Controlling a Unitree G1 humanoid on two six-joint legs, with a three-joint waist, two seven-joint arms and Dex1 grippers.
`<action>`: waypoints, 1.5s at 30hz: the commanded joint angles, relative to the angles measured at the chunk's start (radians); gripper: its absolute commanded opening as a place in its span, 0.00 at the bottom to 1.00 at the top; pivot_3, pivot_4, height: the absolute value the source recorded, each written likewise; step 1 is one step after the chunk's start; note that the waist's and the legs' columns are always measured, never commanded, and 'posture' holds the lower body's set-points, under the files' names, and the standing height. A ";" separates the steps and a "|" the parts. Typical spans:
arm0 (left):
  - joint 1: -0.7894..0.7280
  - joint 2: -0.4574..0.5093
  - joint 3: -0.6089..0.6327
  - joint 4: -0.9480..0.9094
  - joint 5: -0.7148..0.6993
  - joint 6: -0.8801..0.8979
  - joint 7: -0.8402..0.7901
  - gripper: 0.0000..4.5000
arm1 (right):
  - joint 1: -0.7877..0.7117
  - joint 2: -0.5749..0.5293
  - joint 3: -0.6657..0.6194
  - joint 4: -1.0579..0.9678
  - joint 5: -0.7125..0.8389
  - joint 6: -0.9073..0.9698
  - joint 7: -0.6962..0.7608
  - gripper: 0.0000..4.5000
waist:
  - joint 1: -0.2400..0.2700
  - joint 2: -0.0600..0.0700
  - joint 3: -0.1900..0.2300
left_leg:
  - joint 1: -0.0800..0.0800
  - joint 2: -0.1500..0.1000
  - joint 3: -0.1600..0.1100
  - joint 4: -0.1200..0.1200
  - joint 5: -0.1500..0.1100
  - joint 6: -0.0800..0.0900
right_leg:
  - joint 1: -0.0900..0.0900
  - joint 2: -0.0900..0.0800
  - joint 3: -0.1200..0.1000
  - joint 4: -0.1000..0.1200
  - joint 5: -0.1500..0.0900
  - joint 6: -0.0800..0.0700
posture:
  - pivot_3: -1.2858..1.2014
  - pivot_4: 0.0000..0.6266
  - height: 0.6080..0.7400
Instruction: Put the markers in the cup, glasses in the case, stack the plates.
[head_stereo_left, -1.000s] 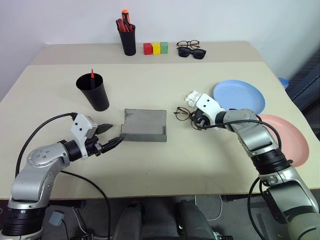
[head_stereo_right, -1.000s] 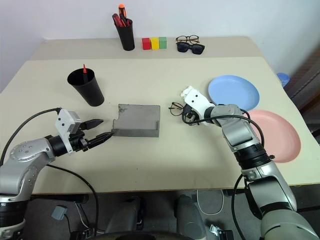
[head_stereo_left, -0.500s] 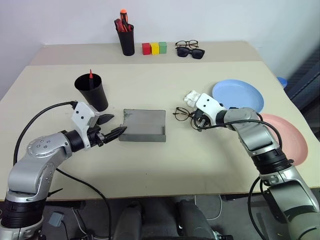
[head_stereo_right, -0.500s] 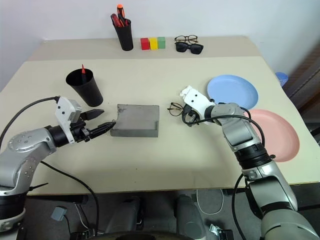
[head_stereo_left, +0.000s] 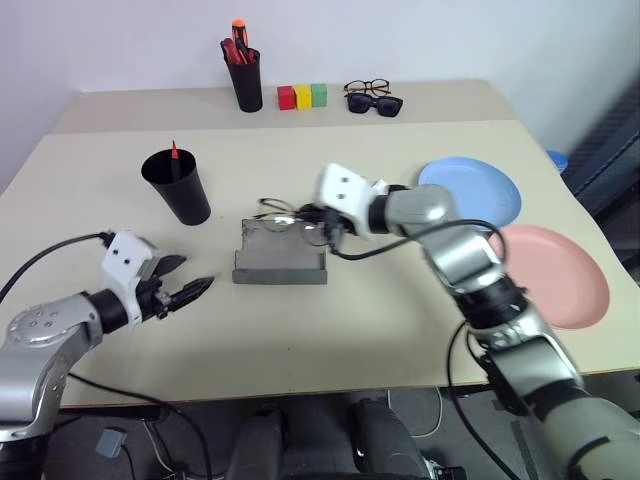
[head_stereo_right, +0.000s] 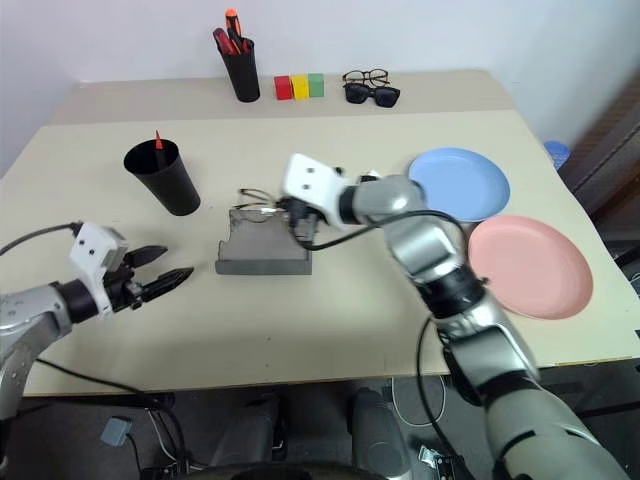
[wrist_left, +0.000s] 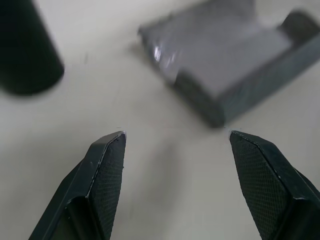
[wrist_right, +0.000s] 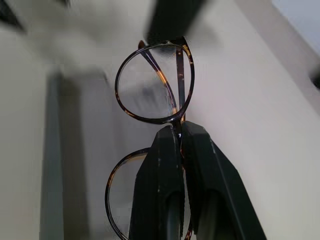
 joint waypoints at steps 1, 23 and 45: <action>0.010 -0.007 0.069 -0.005 -0.021 -0.049 -0.011 0.75 | -0.035 0.028 0.015 0.114 -0.040 -0.102 -0.017 0.01 | 0.010 -0.001 0.000 | 0.000 0.000 -0.001 0.000 0.000 0.000 | 0.000 -0.001 -0.001 -0.001 0.000 0.000 | 0.52 0.24 1.00; 0.007 -0.020 0.029 0.147 0.046 -0.244 -0.061 0.75 | 0.111 -0.024 0.024 -0.067 -0.078 -0.001 0.059 0.32 | 0.019 0.000 0.000 | 0.000 -0.002 0.001 -0.001 0.000 0.000 | 0.000 -0.001 0.000 -0.001 0.000 0.000 | 0.52 0.24 1.00; -1.083 -0.323 -0.448 0.713 0.158 0.386 0.242 0.11 | 0.382 -0.250 -0.230 -0.578 0.166 0.113 0.084 0.88 | 0.005 -0.002 -0.001 | -0.001 -0.003 -0.001 0.003 0.000 0.000 | 0.001 0.002 -0.001 0.000 0.000 0.001 | 0.52 0.24 1.00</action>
